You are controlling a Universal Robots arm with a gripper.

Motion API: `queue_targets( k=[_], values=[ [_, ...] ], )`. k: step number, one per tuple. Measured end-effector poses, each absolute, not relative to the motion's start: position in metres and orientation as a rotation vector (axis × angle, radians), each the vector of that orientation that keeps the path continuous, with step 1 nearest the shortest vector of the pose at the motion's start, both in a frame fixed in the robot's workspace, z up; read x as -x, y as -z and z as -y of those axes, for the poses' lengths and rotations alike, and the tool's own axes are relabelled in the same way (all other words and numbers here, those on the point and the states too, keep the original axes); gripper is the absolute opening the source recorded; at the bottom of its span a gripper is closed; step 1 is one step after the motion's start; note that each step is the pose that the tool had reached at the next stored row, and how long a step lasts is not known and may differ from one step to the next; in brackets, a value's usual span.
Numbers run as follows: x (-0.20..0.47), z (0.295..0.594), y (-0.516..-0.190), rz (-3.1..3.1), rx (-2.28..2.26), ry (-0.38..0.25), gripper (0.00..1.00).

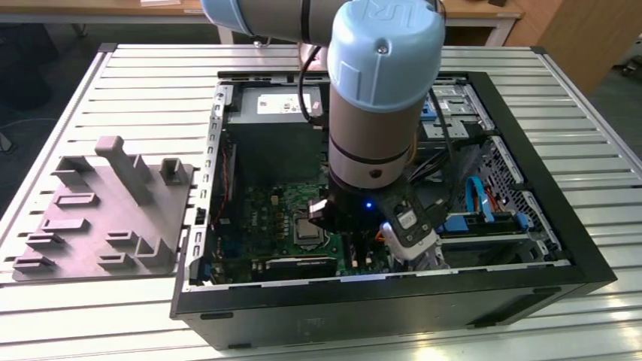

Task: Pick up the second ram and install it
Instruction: 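Press down the second ram until it locks into place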

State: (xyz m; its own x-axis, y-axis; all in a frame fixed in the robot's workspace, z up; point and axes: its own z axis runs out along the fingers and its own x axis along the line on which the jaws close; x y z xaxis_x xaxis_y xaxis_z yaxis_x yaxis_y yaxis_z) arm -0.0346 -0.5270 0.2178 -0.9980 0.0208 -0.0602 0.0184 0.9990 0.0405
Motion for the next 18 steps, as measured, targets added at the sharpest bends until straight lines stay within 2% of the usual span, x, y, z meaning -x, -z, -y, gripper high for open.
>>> queue_targets(
  k=[11, 18],
  values=[
    [0.035, 0.527, -0.217, -3.080, -0.030, -0.063, 0.10],
    [0.035, 0.527, -0.236, -3.080, -0.030, -0.062, 0.10]
  ],
)
